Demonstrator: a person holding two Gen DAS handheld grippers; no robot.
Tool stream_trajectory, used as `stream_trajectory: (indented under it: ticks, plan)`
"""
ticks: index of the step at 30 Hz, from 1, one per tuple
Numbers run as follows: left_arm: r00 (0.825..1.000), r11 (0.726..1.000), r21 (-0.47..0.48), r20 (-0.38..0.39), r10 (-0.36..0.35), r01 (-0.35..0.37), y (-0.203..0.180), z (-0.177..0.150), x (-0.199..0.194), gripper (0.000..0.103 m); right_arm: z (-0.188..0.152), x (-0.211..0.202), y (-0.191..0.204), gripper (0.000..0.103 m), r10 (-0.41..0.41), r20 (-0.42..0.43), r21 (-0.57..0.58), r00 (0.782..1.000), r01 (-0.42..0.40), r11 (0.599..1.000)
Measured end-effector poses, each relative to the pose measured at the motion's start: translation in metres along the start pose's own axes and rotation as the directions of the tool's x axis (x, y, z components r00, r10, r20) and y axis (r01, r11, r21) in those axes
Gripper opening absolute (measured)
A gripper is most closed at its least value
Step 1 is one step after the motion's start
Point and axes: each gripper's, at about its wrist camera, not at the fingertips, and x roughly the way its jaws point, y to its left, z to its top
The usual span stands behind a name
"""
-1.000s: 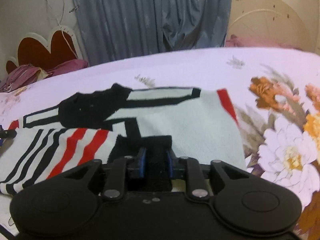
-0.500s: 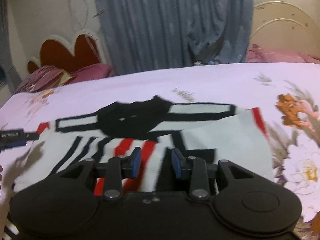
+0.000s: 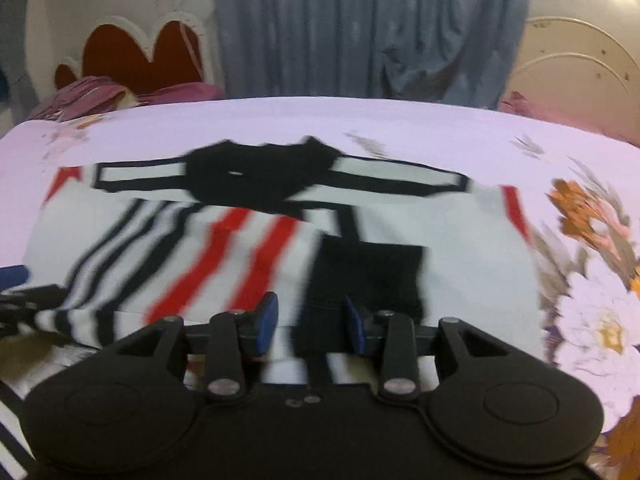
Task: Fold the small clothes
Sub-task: 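Fold the sweater side inward with the left tool and release it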
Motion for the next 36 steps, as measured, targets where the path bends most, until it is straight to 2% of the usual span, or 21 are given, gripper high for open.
stream_trajectory:
  ticks: [4, 7, 12, 19, 22, 25, 28, 30, 36]
  plan:
    - [0.999, 1.000, -0.012, -0.022, 0.026, -0.026, -0.005, 0.006, -0.003, 0.075, 0.003, -0.005, 0.002, 0.036, -0.021, -0.018, 0.002, 1.000, 0.021, 1.000]
    - [1.000, 0.999, -0.035, -0.025, 0.008, -0.008, -0.009, 0.009, -0.013, 0.075, -0.001, -0.019, 0.009, 0.036, 0.038, -0.004, 0.031, 0.999, -0.038, 0.999]
    - [0.999, 0.999, -0.013, -0.013, -0.040, 0.040, -0.026, 0.003, -0.035, 0.075, -0.017, -0.040, 0.036, 0.036, 0.113, -0.009, -0.008, 0.994, -0.113, 0.994]
    - [0.996, 0.996, 0.033, -0.043, -0.082, 0.083, -0.049, -0.019, -0.051, 0.075, -0.041, -0.051, 0.054, 0.036, 0.162, -0.069, -0.023, 0.984, -0.164, 0.986]
    - [0.995, 0.995, 0.052, -0.066, -0.079, 0.083, -0.055, -0.033, -0.053, 0.075, -0.049, -0.057, 0.056, 0.036, 0.150, -0.073, -0.051, 0.986, -0.154, 0.987]
    - [0.993, 0.996, 0.059, -0.106, -0.060, 0.066, -0.052, -0.050, -0.051, 0.075, -0.061, -0.058, 0.053, 0.037, 0.091, -0.093, -0.113, 0.991, -0.101, 0.988]
    - [0.996, 0.995, 0.085, -0.084, -0.037, 0.044, -0.041, -0.067, -0.060, 0.075, -0.072, -0.068, 0.041, 0.037, 0.051, -0.080, -0.135, 0.995, -0.062, 0.989]
    - [0.996, 0.996, 0.090, -0.084, -0.020, 0.028, -0.032, -0.072, -0.068, 0.075, -0.079, -0.076, 0.028, 0.040, 0.021, -0.074, -0.128, 0.997, -0.030, 0.991]
    - [0.995, 0.997, 0.061, -0.089, 0.047, -0.041, -0.013, -0.089, -0.091, 0.075, -0.096, -0.093, -0.020, 0.041, -0.025, -0.077, -0.048, 0.997, 0.021, 0.999]
